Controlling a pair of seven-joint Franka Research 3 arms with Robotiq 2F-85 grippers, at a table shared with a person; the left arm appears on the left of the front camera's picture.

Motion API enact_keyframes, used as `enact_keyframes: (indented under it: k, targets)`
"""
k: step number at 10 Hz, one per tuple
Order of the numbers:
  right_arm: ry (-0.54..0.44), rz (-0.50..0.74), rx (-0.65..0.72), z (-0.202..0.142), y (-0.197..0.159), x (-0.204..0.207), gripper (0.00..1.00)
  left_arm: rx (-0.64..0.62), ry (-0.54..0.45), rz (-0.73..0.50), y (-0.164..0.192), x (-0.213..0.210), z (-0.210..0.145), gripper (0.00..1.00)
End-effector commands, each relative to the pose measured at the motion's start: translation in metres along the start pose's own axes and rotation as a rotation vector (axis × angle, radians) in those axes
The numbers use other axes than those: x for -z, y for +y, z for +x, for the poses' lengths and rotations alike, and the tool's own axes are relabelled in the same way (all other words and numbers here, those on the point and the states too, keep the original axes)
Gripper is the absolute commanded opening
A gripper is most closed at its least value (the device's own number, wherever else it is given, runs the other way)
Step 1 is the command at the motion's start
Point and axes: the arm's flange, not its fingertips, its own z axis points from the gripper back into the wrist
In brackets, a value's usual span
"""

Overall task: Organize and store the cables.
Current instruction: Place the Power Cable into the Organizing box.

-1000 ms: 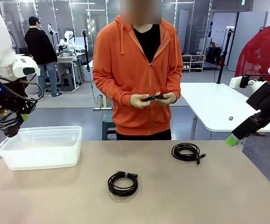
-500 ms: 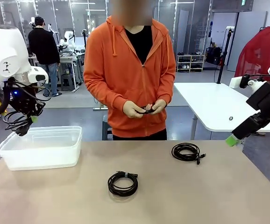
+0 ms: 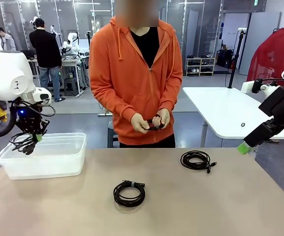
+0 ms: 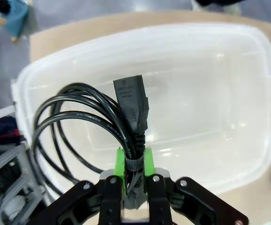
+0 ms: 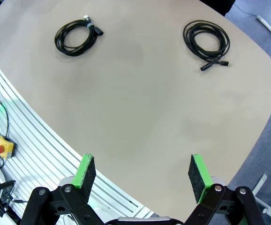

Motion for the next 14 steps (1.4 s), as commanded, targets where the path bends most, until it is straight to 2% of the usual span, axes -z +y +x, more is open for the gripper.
enact_keyframes:
  k: [1, 9, 11, 12, 13, 14]
  targets:
    - [0.01, -0.003, -0.002, 0.003, 0.0, -0.001, 1.0, 0.01, 0.003, -0.035, 0.001, 0.004, 0.022, 0.18]
    - [0.01, -0.003, -0.002, 0.003, 0.0, -0.001, 1.0, -0.062, 0.138, -0.102, 0.004, 0.072, 0.038, 0.18]
    - [0.01, -0.003, -0.002, 0.003, 0.0, -0.001, 1.0, -0.056, 0.149, -0.097, 0.004, 0.075, 0.035, 0.18]
    - [0.01, -0.003, -0.002, 0.003, 0.0, -0.001, 1.0, -0.054, 0.146, -0.102, 0.004, 0.074, 0.035, 0.34]
    - [0.01, -0.003, -0.002, 0.003, 0.0, -0.001, 1.0, -0.05, 0.148, -0.104, 0.003, 0.073, 0.033, 0.39]
    - [0.01, -0.003, -0.002, 0.003, 0.0, -0.001, 1.0, -0.046, 0.149, -0.104, 0.003, 0.073, 0.032, 0.6]
